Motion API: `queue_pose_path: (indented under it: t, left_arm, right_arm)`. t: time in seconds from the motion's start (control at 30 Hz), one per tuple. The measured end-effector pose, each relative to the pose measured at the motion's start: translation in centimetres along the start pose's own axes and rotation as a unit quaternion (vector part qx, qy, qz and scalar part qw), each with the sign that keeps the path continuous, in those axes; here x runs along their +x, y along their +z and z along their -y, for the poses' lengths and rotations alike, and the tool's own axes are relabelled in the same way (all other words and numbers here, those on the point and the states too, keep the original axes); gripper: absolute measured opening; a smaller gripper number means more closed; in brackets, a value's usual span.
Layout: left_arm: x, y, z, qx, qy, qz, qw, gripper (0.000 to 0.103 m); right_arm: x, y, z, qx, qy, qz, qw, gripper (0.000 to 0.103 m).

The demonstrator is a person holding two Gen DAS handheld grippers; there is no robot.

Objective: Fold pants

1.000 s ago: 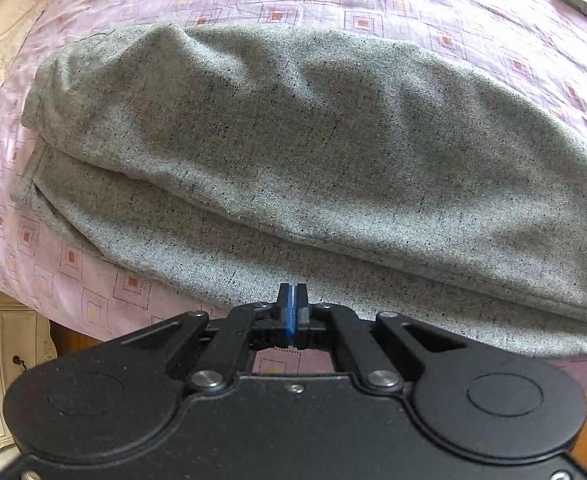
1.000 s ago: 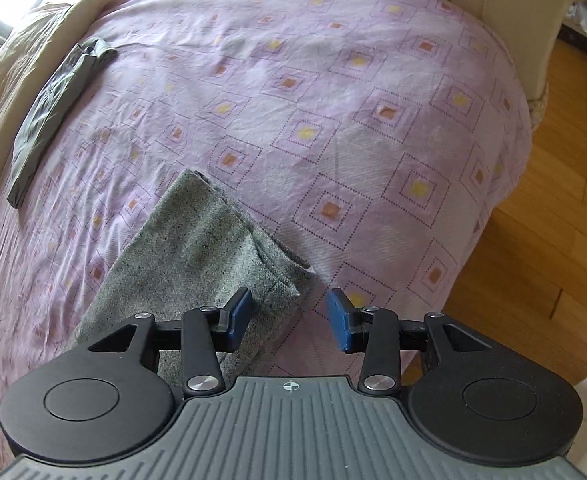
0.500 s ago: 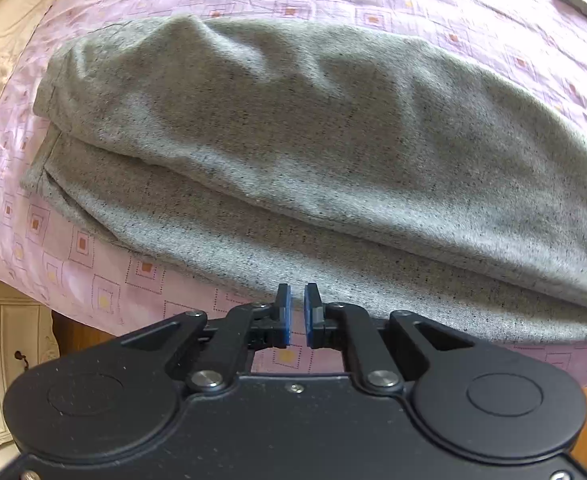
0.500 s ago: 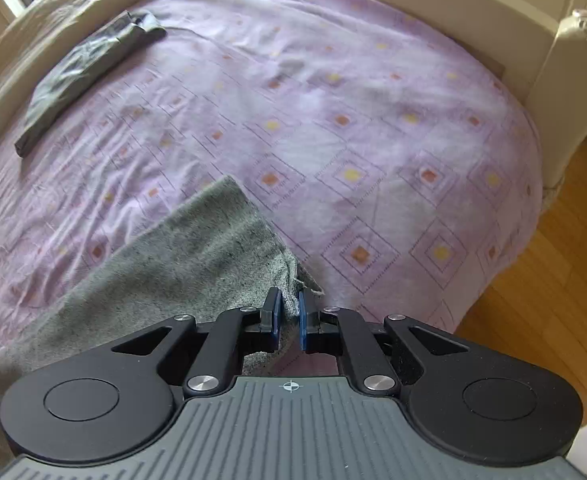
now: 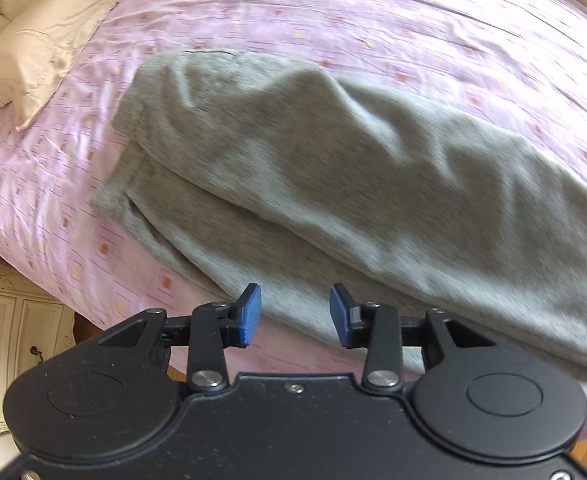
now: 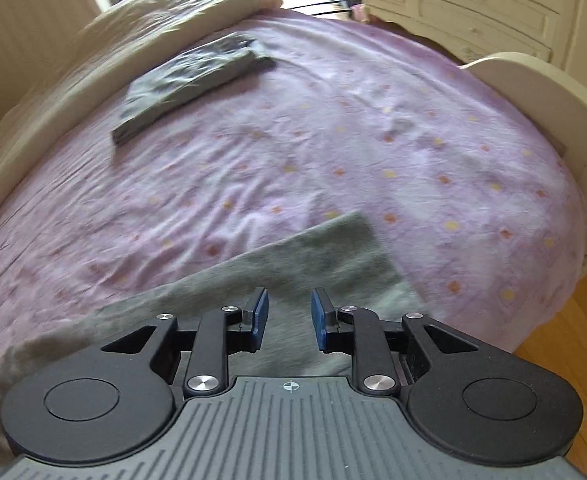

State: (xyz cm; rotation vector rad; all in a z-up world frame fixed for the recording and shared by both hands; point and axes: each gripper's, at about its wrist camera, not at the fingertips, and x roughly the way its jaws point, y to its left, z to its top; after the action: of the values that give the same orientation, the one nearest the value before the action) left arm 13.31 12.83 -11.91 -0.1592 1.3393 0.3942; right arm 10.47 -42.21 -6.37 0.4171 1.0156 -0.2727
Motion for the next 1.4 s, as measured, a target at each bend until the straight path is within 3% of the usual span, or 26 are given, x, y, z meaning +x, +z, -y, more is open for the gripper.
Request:
queue_pose_path:
  t: [0.2, 0.43, 0.57, 0.73, 0.8, 1.03, 1.13, 1.23, 1.4]
  left_arm:
    - [1.4, 2.8, -3.2, 0.015, -0.002, 0.004, 0.9999, 0.05]
    - [3.9, 6.2, -7.5, 0.039, -0.022, -0.004, 0.999, 0.059]
    - [5.4, 7.9, -9.2, 0.063, -0.031, -0.006, 0.9975, 0.059]
    - [6.0, 9.0, -10.5, 0.1, -0.048, -0.007, 0.9938, 0.059]
    - [6.1, 9.2, -11.0, 0.111, -0.053, -0.006, 0.9924, 0.059]
    - [6.9, 9.3, -12.6, 0.109, -0.072, -0.024, 0.9911, 0.059]
    - [7.3, 9.3, -13.1, 0.091, -0.086, -0.032, 0.9916, 0.059]
    - [7.8, 9.7, -13.6, 0.058, -0.104, -0.041, 0.992, 0.061]
    - [9.2, 10.7, -14.0, -0.007, -0.124, -0.055, 0.9907, 0.067]
  right_arm:
    - [1.0, -4.1, -8.3, -0.041, 0.096, -0.065, 0.992, 0.026]
    - [4.0, -10.8, -17.8, 0.016, 0.147, -0.162, 0.976, 0.029]
    - [5.8, -14.1, -21.5, 0.087, 0.153, -0.195, 0.965, 0.03]
    - [7.7, -17.2, -24.2, 0.164, 0.12, -0.216, 0.955, 0.034]
    - [8.0, -18.2, -24.5, 0.194, 0.106, -0.211, 0.952, 0.04]
    - [9.2, -19.1, -25.6, 0.248, 0.079, -0.186, 0.948, 0.042]
    - [7.9, -18.6, -26.2, 0.233, 0.087, -0.147, 0.957, 0.008]
    - [6.0, -17.6, -26.7, 0.199, 0.087, -0.117, 0.969, 0.008]
    - [4.4, -17.0, -26.7, 0.175, 0.084, -0.106, 0.975, 0.008]
